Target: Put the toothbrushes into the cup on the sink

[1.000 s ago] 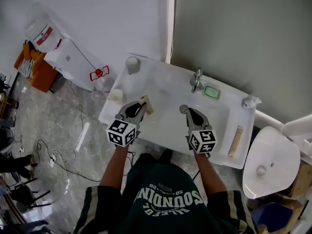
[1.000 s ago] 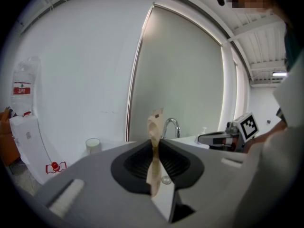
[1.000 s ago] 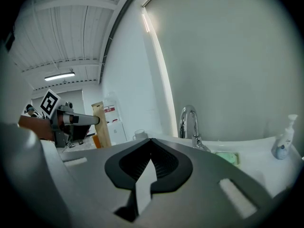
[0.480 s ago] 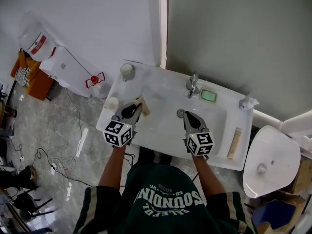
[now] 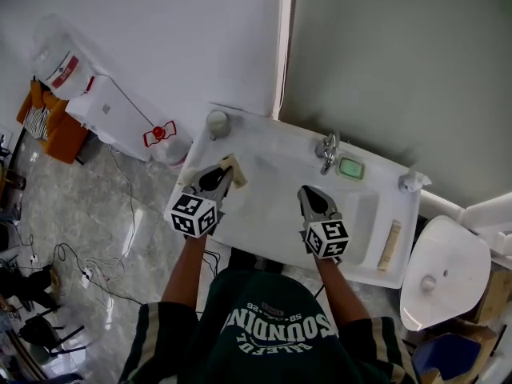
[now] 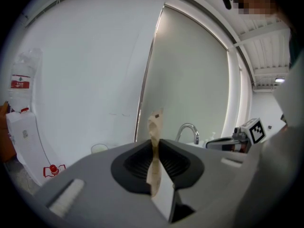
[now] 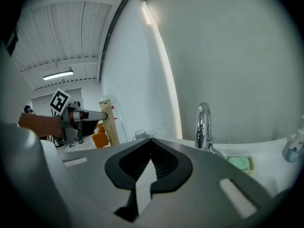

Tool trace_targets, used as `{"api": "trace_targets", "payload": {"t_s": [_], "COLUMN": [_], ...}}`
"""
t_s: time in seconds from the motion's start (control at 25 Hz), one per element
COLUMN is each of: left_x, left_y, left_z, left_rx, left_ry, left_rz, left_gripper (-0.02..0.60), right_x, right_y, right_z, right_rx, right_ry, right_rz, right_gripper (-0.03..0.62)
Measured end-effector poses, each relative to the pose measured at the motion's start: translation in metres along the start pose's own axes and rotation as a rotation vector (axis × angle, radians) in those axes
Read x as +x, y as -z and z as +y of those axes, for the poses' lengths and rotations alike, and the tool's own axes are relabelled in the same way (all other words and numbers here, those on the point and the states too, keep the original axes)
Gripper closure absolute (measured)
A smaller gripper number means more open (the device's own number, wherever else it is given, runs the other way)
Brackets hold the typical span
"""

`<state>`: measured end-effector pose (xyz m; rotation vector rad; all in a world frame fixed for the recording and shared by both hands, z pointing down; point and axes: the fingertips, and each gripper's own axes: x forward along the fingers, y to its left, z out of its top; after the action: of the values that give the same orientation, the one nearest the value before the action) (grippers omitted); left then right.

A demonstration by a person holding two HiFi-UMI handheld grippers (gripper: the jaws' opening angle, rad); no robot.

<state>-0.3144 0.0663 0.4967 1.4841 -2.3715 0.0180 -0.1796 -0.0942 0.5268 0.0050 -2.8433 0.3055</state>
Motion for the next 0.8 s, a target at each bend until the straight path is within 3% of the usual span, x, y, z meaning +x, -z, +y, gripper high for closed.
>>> {"api": "trace_targets", "payload": {"t_s": [0.4, 0.8], "left_x": [0.02, 0.066], "left_y": [0.001, -0.028], "left_z": [0.058, 0.154], "left_rx": [-0.017, 0.001], "left_ry": [0.007, -0.049], "left_rz": [0.019, -0.005], "left_gripper": [0.488, 0.488], "right_x": [0.039, 0.063], "right_y": [-0.005, -0.001], "right_z": [0.011, 0.01], "right_rx": [0.0, 0.013], "right_ry": [0.032, 0.103], "right_rz": [0.017, 0.051], "right_gripper": [0.591, 0.591]}}
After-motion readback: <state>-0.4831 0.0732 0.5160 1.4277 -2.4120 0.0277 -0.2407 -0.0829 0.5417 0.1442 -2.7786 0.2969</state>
